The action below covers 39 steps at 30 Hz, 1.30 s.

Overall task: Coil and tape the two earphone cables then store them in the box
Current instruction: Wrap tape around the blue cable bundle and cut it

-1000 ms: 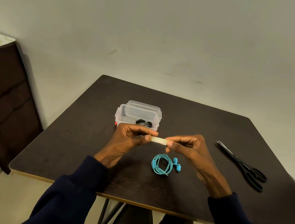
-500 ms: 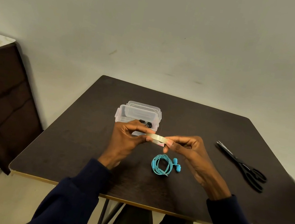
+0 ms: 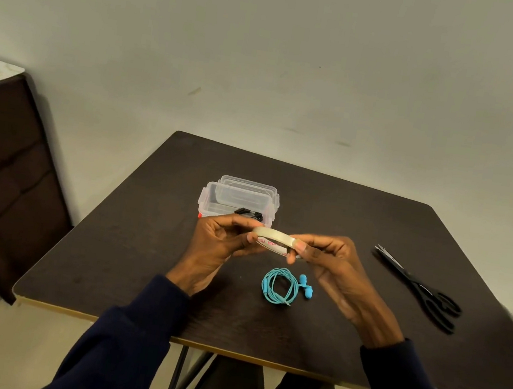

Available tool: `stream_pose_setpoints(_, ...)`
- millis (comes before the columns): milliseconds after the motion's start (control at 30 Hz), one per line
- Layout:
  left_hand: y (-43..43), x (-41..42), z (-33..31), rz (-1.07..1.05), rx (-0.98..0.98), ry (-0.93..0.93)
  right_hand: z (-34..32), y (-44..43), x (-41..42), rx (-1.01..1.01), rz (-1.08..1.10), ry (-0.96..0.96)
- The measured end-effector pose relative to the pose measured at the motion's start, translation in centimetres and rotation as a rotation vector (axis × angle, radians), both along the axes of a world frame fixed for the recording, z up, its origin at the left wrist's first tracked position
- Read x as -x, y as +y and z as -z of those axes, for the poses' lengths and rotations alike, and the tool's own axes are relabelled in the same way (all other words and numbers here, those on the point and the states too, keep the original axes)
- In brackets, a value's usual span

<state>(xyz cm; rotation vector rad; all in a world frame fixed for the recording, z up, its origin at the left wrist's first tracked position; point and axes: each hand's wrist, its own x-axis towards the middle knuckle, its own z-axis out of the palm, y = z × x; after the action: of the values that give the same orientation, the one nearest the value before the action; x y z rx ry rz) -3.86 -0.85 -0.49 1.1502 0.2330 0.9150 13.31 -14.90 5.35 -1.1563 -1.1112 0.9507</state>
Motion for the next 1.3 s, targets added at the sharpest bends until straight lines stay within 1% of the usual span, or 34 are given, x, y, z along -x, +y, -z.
stream_pose_setpoints(67, 0.1, 0.0, -0.1, -0.031, -0.086, 0.029, 0.2, 0.1, 0.0, -0.013, 0.043, -0.026)
stream_pose_setpoints(167, 0.2, -0.1, -0.4, -0.135, -0.261, 0.08, 0.5, 0.3, 0.0, -0.011, 0.113, -0.084)
stream_pose_setpoints(267, 0.2, -0.1, -0.6, -0.212, -0.349, 0.092, 0.7, 0.4, -0.1, -0.014, 0.136, -0.14)
stream_pose_setpoints(433, -0.3, -0.2, -1.3, -0.136, -0.423, 0.121, 0.9, 0.5, -0.1, -0.015, 0.143, -0.217)
stream_pose_setpoints(500, -0.6, -0.2, -1.4, -0.118, -0.386, 0.146, 1.0, 0.6, 0.0, -0.005, 0.137, -0.223)
stream_pose_setpoints(533, -0.7, -0.1, -1.4, -0.089, -0.335, 0.157, 1.1, 0.6, -0.1, -0.003, 0.132, -0.228)
stream_pose_setpoints(633, -0.8, 0.3, -1.5, 0.056, -0.098, 0.179, 1.2, 0.5, -0.2, -0.007, 0.102, -0.237)
stream_pose_setpoints(700, -0.6, 0.5, -1.5, 0.112, -0.014, 0.186, 1.3, 0.6, -0.1, -0.011, 0.082, -0.242)
stream_pose_setpoints(900, 0.2, 0.9, -0.9, 0.177, 0.014, 0.149, 1.2, 0.8, 0.3, -0.006, 0.062, -0.221)
stream_pose_setpoints(1033, 0.3, 1.0, -0.9, 0.206, 0.017, 0.157, 1.1, 0.7, 0.4, -0.014, 0.064, -0.202)
stream_pose_setpoints(1200, 0.3, 1.1, -0.8, 0.22, 0.0, 0.15, 1.0, 0.6, 0.3, -0.002, 0.072, -0.218)
stream_pose_setpoints(1300, 0.3, 1.1, -0.8, 0.211, -0.033, 0.142, 0.8, 0.5, 0.3, -0.02, 0.099, -0.182)
